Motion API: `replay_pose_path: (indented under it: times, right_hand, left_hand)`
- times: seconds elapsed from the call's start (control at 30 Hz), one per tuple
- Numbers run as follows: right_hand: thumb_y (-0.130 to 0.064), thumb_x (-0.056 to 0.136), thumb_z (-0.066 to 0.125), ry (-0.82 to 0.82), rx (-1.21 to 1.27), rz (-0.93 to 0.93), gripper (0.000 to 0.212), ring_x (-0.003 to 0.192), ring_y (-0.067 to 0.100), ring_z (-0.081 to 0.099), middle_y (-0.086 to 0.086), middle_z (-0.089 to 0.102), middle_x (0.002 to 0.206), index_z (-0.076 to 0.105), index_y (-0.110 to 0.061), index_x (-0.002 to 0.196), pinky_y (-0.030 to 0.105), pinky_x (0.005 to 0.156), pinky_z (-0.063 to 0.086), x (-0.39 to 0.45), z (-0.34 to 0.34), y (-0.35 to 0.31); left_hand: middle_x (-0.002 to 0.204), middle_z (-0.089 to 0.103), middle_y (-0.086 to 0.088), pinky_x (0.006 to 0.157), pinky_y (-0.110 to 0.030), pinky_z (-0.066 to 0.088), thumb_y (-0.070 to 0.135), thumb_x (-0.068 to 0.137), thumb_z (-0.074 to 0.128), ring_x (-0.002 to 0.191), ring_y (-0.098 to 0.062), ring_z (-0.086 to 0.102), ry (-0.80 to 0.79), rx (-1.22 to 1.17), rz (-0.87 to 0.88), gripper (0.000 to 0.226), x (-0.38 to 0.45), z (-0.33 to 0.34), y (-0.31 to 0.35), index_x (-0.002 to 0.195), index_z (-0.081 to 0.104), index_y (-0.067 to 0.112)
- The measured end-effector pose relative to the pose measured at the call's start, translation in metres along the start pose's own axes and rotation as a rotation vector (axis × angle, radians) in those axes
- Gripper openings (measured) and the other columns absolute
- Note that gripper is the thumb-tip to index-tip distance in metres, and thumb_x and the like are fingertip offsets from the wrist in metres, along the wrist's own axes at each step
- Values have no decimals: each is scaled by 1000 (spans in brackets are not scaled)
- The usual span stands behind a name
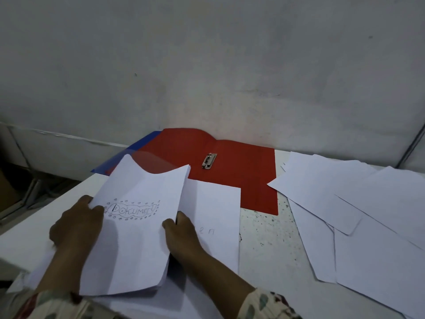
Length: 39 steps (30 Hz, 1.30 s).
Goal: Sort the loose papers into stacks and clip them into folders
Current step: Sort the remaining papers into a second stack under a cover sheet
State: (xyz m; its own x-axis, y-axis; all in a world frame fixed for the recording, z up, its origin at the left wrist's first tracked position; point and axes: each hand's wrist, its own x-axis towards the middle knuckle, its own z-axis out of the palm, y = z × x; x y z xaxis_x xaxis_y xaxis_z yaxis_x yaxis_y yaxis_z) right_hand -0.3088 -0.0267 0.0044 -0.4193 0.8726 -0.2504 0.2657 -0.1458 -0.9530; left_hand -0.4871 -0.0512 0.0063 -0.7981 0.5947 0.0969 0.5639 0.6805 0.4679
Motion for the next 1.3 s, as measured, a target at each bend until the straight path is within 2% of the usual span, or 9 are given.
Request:
replay_pose_path:
  times: [0.1, 0.23, 0.47, 0.63, 0.83, 1.0, 1.13, 1.23, 1.3]
  right_hand:
    - [-20, 94, 37, 31, -52, -15, 11, 74, 5, 46, -7, 52, 89, 47, -17, 94, 17, 63, 36, 2, -10, 3]
    - [-20, 91, 42, 55, -171, -16, 25, 60, 5, 37, -9, 39, 68, 34, -21, 67, 18, 52, 28, 5, -16, 3]
    - [-19, 92, 39, 19, -337, 1, 11, 86, 17, 44, 9, 56, 108, 44, -10, 97, 24, 73, 35, 7, -15, -1]
    - [-9, 92, 36, 109, -203, 18, 13, 78, 12, 46, 7, 52, 106, 41, -9, 103, 20, 65, 37, -1, -7, 7]
    - [-10, 92, 40, 67, -208, 12, 8, 67, 4, 42, -3, 46, 87, 40, -10, 99, 15, 53, 33, 1, -14, 8]
    - [-12, 91, 43, 28, -388, -27, 9, 110, 24, 48, 10, 45, 120, 36, -12, 96, 24, 83, 36, -5, -7, 10]
    - [-14, 92, 43, 34, -448, -48, 29, 102, 21, 44, 3, 29, 103, 26, -19, 69, 26, 94, 37, -9, -4, 13]
    - [-18, 92, 47, 14, -462, -62, 8, 118, 27, 43, 5, 34, 107, 42, -13, 96, 28, 99, 36, -12, -1, 14]
    - [-19, 91, 49, -8, -484, -58, 20, 121, 28, 42, 10, 37, 112, 44, -7, 107, 28, 100, 36, -13, -3, 16]
  left_hand:
    - [113, 57, -27, 84, -41, 39, 22, 92, 41, 100, -43, 53, -10, -14, 0, 35, -3, 8, 0, 125, 49, 12]
    - [112, 58, -27, 85, -42, 40, 22, 91, 42, 99, -44, 53, -6, -41, -3, 34, -2, 13, 0, 123, 50, 11]
    - [117, 56, -28, 88, -47, 40, 23, 94, 41, 104, -47, 50, -14, -52, -42, 38, -4, 14, 0, 128, 46, 9]
    - [111, 57, -28, 79, -42, 39, 18, 92, 42, 98, -45, 51, -2, -65, 8, 34, -7, 18, -1, 123, 50, 7]
    - [113, 58, -26, 86, -44, 40, 17, 92, 41, 100, -44, 52, 14, 17, 45, 35, -3, 20, -4, 124, 51, 6]
    - [119, 57, -21, 98, -42, 29, 18, 93, 38, 109, -39, 49, 35, 198, -10, 40, 5, 26, -7, 132, 46, 15]
    - [130, 50, -17, 105, -42, 21, 13, 94, 34, 119, -35, 42, 9, 201, -15, 45, 8, 28, -2, 138, 38, 21]
    - [130, 48, -15, 108, -41, 15, 5, 91, 34, 122, -32, 38, -12, 180, -25, 50, 11, 33, 3, 137, 37, 25]
    - [131, 46, -15, 109, -43, 16, 5, 91, 35, 124, -33, 37, -21, 169, -26, 51, 11, 36, 6, 138, 37, 25]
